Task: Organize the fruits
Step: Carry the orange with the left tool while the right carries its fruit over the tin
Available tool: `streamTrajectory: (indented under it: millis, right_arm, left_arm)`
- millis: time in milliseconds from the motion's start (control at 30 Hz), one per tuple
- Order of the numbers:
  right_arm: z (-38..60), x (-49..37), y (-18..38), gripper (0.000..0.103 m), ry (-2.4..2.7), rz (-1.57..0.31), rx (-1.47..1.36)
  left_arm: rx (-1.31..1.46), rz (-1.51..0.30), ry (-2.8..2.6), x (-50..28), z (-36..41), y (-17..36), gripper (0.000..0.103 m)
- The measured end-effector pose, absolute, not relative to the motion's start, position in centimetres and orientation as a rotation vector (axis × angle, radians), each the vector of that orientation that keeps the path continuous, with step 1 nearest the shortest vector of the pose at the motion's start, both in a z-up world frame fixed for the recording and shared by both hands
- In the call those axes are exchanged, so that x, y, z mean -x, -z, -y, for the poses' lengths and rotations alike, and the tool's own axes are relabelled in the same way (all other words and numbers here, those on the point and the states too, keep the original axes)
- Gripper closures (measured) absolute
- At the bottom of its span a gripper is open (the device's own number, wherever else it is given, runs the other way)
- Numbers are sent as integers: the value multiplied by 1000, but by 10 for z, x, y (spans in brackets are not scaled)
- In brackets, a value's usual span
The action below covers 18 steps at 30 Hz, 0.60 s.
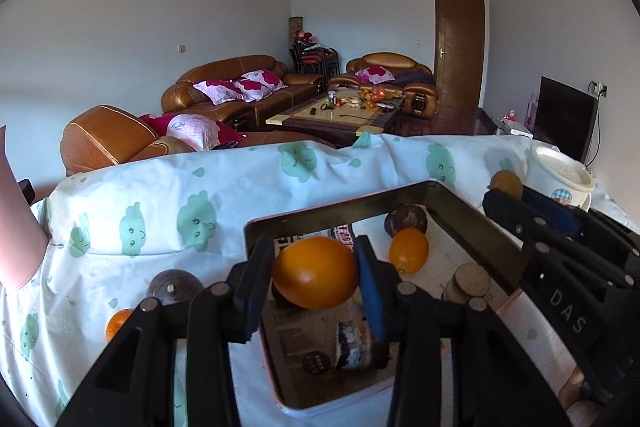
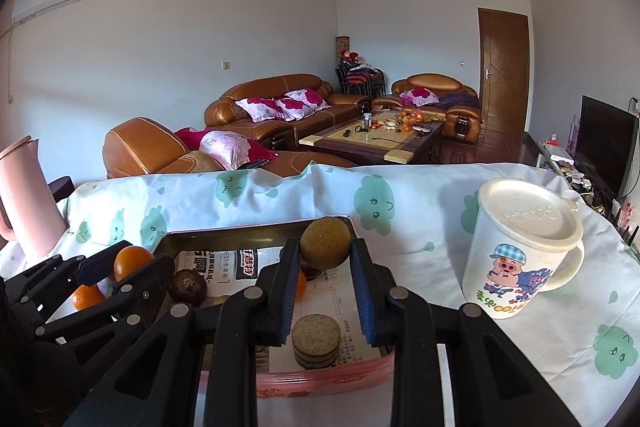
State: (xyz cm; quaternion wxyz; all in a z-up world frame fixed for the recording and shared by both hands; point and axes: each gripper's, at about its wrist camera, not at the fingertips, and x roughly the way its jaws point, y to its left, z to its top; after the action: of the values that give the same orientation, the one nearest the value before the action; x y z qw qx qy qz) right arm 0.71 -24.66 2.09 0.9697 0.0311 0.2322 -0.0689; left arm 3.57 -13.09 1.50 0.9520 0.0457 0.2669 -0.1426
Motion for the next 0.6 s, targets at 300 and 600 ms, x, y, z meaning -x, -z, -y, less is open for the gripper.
streamTrajectory:
  millis: [300, 600]
  right_arm:
    - [250, -24, -13, 75, 162, -487, -24]
    - [257, -37, -1, 75, 94, -564, -101]
  left_arm:
    - [-93, -560, 305, -53, 152, -13, 60]
    - [-97, -634, 290, -65, 152, 1, 60]
